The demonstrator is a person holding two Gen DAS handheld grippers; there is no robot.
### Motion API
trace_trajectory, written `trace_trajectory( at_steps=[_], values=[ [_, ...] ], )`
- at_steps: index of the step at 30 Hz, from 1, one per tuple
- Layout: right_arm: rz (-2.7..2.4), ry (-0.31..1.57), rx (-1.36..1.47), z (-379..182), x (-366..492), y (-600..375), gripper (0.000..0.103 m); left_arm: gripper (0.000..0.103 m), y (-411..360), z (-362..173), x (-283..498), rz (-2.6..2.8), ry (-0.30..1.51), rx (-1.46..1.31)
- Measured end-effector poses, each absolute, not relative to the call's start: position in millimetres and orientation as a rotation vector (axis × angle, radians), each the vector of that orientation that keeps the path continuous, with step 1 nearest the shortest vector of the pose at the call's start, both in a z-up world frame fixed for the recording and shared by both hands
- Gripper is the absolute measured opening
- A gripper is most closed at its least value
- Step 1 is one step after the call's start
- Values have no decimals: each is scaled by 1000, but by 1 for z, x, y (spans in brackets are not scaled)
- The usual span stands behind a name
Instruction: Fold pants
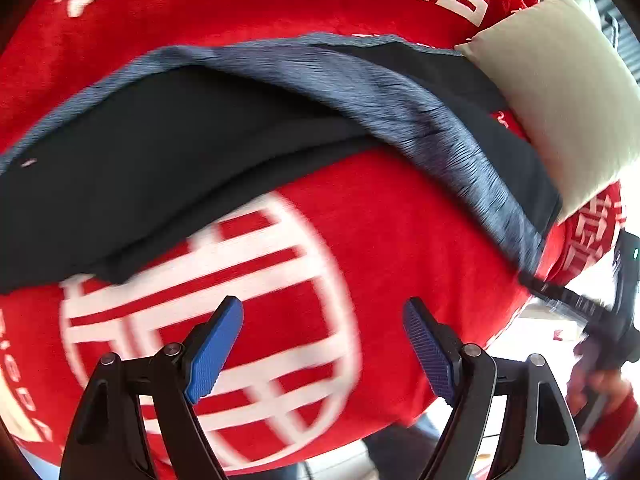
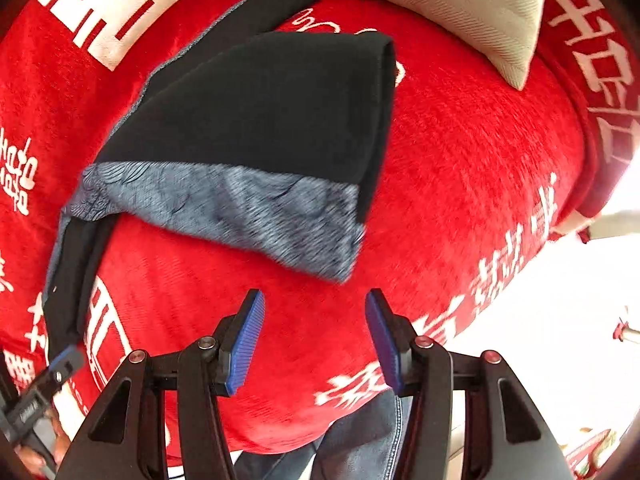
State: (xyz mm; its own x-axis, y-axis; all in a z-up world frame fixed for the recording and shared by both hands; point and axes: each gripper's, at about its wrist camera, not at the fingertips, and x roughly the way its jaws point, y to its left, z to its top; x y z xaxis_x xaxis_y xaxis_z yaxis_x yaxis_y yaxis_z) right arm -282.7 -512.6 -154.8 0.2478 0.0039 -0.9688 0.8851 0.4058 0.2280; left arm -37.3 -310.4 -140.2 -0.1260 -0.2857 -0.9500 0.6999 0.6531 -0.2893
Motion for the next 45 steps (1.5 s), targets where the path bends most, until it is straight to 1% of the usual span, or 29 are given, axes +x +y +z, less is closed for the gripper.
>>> trace_trajectory(
  at_steps=[5, 9, 12, 13, 14, 15, 16, 18, 21, 26, 31, 36, 37, 38, 40, 41, 42, 45],
  values=[
    [-592, 1141, 976, -159, -291, -537, 56, 83, -353, -149, -45, -848, 1512, 339],
    [-452, 1135, 905, -151, -283, -544, 53, 83, -373, -158, -46, -816, 1566, 298],
    [-368, 1142, 902, -152, -279, -550, 53, 83, -385, -163, -45, -797, 1588, 277],
    [-346, 1155, 917, -158, -279, -553, 45, 83, -388, -164, -44, -788, 1590, 272],
    [-339, 1170, 927, -162, -279, -556, 26, 83, -391, -164, -43, -779, 1589, 266],
    [-331, 1196, 942, -166, -279, -559, 11, 83, -393, -165, -42, -771, 1587, 261],
    [-323, 1216, 961, -170, -280, -564, 3, 83, -395, -164, -41, -761, 1588, 249],
    [-288, 1199, 1030, -168, -286, -574, 3, 83, -396, -164, -37, -749, 1599, 208],
    [-189, 1113, 1137, -145, -292, -591, 3, 83, -397, -164, -28, -732, 1625, 121],
    [-52, 981, 1190, -99, -287, -621, 3, 83, -405, -170, -14, -737, 1675, -24],
    [28, 925, 1209, -72, -285, -648, 3, 83, -416, -181, -6, -729, 1736, -124],
    [50, 912, 1210, -55, -270, -656, 3, 83, -426, -179, -2, -739, 1719, -215],
    [50, 917, 1207, -54, -271, -658, 3, 70, -427, -178, -1, -743, 1708, -228],
    [48, 925, 1205, -56, -269, -659, 3, 46, -426, -176, -1, -751, 1700, -234],
    [42, 937, 1208, -59, -268, -662, 3, 30, -430, -176, 1, -757, 1701, -227],
    [40, 942, 1212, -61, -268, -663, 3, 15, -430, -173, 2, -765, 1687, -229],
    [37, 945, 1214, -61, -268, -664, 3, 12, -432, -171, 4, -767, 1679, -224],
    [28, 947, 1211, -64, -264, -667, 3, 12, -437, -152, 12, -793, 1632, -219]
  ],
)
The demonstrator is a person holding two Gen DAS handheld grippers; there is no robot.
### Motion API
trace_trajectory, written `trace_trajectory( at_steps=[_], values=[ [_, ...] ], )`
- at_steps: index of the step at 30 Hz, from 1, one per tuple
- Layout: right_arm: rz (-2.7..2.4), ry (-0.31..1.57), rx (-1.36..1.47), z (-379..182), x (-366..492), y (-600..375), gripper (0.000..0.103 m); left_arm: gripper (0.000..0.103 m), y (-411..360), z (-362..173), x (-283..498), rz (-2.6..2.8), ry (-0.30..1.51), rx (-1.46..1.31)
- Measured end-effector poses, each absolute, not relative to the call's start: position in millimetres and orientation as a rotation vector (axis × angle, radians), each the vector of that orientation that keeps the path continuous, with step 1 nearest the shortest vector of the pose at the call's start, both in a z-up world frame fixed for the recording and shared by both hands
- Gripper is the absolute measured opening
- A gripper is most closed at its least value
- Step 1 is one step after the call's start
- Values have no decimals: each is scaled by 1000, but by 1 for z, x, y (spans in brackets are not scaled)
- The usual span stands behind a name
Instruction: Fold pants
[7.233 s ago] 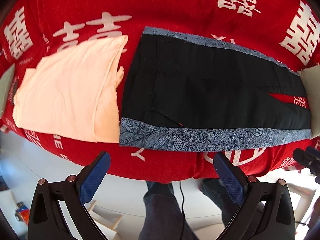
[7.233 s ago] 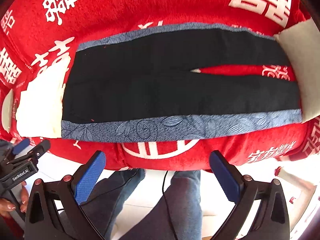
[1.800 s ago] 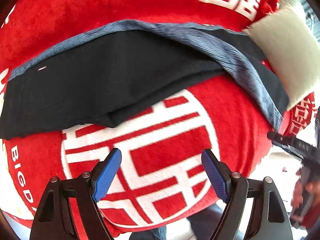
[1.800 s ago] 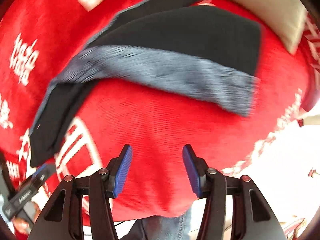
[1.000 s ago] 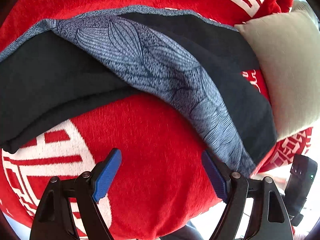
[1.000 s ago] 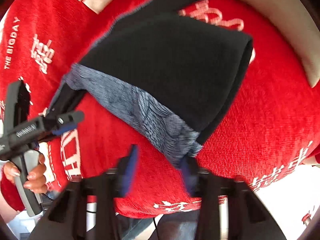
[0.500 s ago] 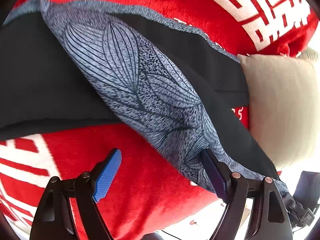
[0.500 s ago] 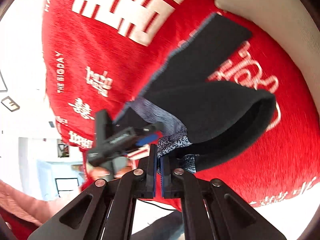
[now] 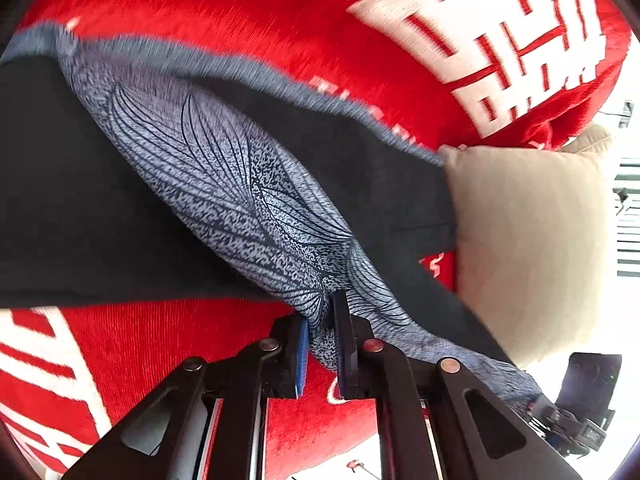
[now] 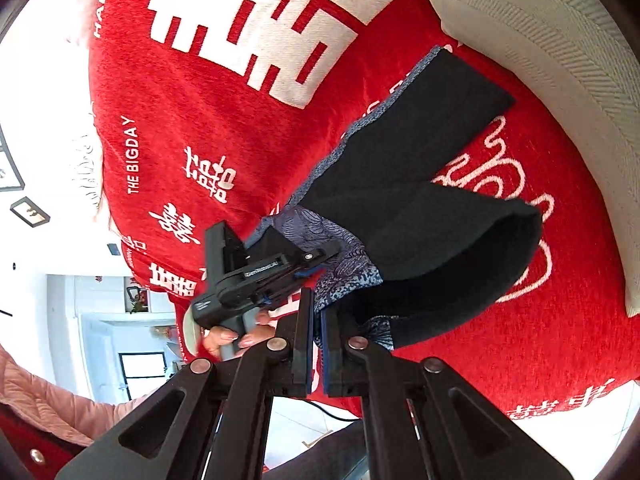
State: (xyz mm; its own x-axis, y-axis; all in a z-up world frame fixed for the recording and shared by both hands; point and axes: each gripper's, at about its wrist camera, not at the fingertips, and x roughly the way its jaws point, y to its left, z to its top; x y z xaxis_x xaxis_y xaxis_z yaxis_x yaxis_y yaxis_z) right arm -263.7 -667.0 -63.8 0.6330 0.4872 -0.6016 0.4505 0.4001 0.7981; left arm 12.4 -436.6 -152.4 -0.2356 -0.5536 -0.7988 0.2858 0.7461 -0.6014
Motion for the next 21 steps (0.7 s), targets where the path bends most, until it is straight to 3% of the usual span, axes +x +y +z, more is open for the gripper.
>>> trace_trajectory(
  at_steps=[13, 21],
  values=[
    [-80, 914, 996, -39, -201, -734, 3, 12, -504, -132, 67, -839, 1527, -125],
    [-210, 1026, 845, -77, -134, -791, 3, 12, -532, -152, 86, -791, 1498, -57]
  ],
)
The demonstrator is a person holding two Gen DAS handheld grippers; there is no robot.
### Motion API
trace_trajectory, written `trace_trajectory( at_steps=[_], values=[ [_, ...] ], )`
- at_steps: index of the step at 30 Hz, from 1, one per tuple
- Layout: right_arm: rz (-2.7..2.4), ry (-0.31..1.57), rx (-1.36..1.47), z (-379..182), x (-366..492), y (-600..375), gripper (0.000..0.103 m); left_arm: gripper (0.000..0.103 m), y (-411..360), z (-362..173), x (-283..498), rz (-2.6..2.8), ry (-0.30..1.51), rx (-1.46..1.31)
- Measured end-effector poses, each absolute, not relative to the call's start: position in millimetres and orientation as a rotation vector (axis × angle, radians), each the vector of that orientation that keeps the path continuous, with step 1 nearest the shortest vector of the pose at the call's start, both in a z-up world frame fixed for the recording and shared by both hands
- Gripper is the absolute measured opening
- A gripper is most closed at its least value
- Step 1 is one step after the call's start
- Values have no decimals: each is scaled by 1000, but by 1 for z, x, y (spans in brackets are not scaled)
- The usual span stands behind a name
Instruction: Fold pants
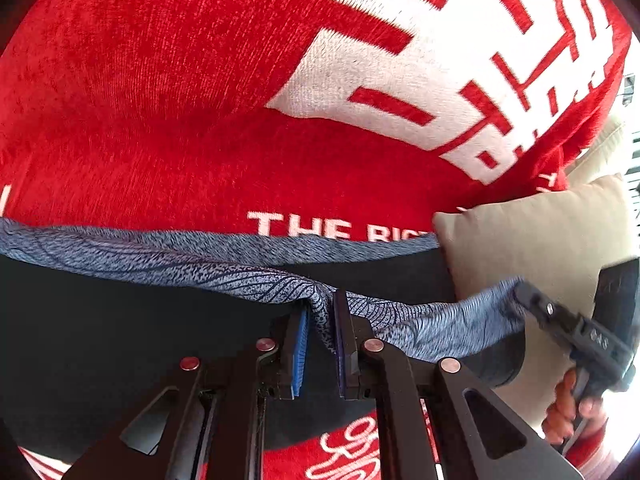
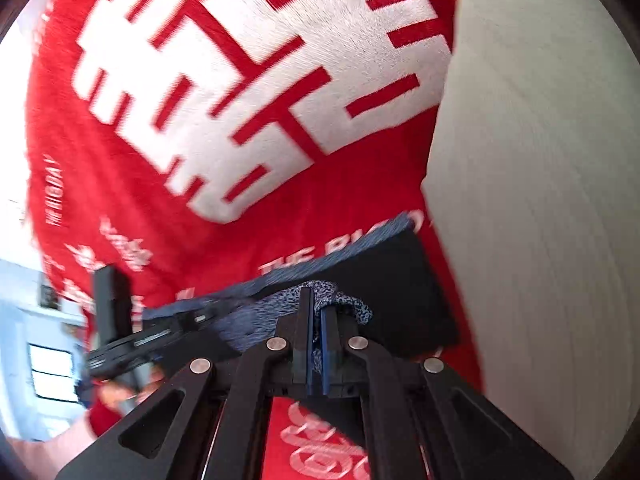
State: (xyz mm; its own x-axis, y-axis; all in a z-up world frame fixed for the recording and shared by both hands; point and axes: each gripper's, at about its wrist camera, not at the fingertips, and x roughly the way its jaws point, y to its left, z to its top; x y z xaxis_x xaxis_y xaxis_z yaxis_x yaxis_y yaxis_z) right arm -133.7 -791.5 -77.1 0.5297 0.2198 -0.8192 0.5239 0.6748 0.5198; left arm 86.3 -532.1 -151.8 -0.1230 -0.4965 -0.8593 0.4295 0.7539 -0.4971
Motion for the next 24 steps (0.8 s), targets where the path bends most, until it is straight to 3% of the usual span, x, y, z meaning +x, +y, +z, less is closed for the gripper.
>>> trace_trajectory(
  at_steps=[1, 3, 4, 5, 7, 8, 10, 11, 12, 13, 17, 18, 20, 24],
  values=[
    [-226, 1053, 805, -85, -122, -795, 3, 13, -536, -153, 86, -790, 1497, -24],
    [-238, 1089, 748, -97, -106, -797, 4, 30, -540, -152, 83, -777, 1483, 42],
    [-248, 1106, 713, -101, -100, -796, 4, 49, -539, -149, 82, -756, 1459, 82],
    [-260, 1123, 680, -105, -94, -795, 5, 59, -538, -147, 81, -737, 1436, 106],
    [-280, 1146, 643, -112, -87, -796, 7, 59, -532, -142, 83, -727, 1414, 110],
    [-289, 1161, 634, -115, -84, -797, 13, 59, -529, -141, 85, -722, 1416, 105],
    [-288, 1166, 640, -116, -82, -799, 31, 59, -522, -138, 86, -698, 1410, 118],
    [-285, 1157, 645, -113, -82, -799, 50, 59, -520, -137, 86, -688, 1401, 142],
    [-288, 1142, 639, -109, -82, -798, 61, 59, -518, -136, 84, -684, 1393, 159],
    [-289, 1108, 625, -100, -84, -796, 63, 59, -517, -136, 82, -680, 1382, 185],
    [-328, 1028, 555, -66, -90, -791, 60, 59, -518, -142, 69, -679, 1364, 276],
    [-332, 1014, 564, -61, -93, -792, 46, 59, -520, -147, 65, -680, 1369, 296],
    [-334, 1039, 602, -65, -99, -791, 29, 59, -525, -157, 61, -679, 1386, 315],
    [-344, 1190, 611, -107, -100, -779, 25, 59, -536, -181, 55, -637, 1381, 375]
  ],
)
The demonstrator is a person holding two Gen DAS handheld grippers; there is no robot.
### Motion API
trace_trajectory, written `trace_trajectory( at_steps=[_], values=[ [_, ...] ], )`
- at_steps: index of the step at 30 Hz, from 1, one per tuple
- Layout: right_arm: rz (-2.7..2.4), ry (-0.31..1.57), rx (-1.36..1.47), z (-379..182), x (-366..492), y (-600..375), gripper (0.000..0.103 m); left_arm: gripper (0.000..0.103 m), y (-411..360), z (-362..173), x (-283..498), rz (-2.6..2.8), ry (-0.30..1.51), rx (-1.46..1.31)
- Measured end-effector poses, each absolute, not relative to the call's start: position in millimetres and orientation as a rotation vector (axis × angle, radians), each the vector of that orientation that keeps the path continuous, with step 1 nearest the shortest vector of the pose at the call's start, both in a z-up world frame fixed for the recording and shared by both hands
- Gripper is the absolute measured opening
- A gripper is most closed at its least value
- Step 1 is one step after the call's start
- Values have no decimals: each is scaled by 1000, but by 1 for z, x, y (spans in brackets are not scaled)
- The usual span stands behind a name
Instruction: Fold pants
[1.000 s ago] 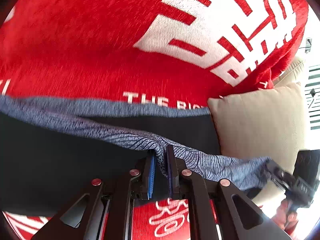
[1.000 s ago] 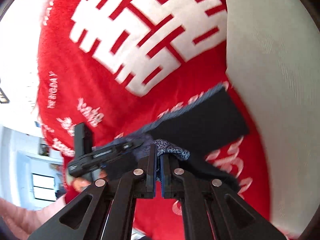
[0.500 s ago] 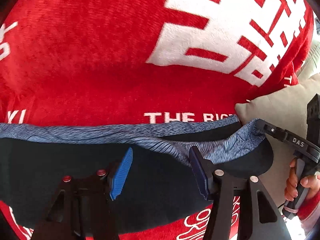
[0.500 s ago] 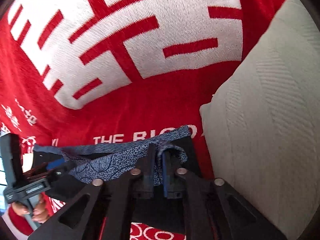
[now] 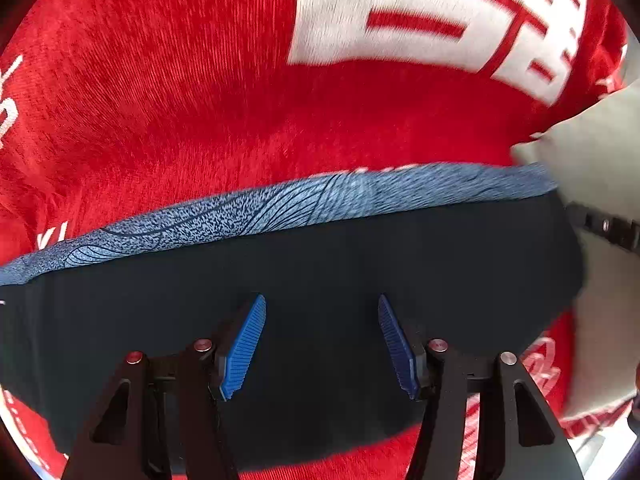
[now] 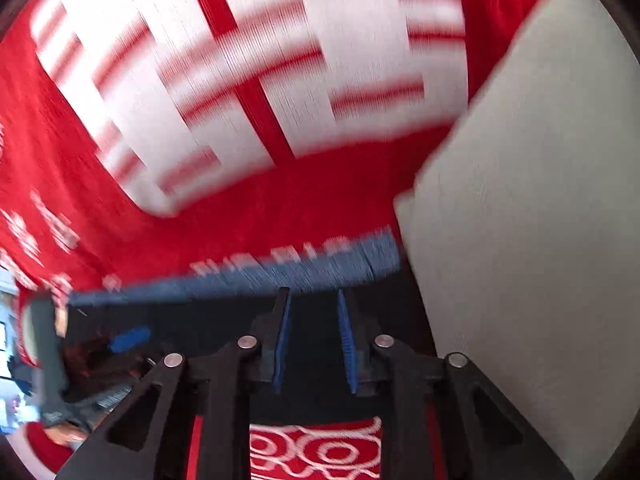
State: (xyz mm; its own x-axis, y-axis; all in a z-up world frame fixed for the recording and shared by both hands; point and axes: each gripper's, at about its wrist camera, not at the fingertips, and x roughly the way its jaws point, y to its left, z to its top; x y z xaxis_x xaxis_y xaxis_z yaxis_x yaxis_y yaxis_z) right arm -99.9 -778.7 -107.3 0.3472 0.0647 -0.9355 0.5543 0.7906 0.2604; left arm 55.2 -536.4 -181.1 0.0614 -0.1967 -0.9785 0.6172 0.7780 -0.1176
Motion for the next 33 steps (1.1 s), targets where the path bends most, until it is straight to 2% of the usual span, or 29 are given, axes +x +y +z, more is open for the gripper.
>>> trace_trajectory(
  at_steps=[2, 6, 12, 18, 26, 33],
  values=[
    [-371, 1256, 589, -137, -98, -774, 25, 63, -534, -188, 59, -622, 1375, 353],
    [-431, 1287, 550, -168, -89, -777, 22, 64, -536, -189, 68, -622, 1346, 345],
    [-472, 1244, 570, -163, -72, -785, 27, 64, -528, -182, 91, -579, 1353, 305],
    [-415, 1196, 714, -142, -97, -780, 41, 64, -477, -162, 107, -496, 1329, 312],
    [-245, 1187, 900, -135, -137, -710, 41, 64, -384, -150, 122, -382, 1326, 330],
    [-85, 1213, 978, -148, -120, -599, 41, 64, -316, -156, 125, -399, 1324, 370]
  ],
)
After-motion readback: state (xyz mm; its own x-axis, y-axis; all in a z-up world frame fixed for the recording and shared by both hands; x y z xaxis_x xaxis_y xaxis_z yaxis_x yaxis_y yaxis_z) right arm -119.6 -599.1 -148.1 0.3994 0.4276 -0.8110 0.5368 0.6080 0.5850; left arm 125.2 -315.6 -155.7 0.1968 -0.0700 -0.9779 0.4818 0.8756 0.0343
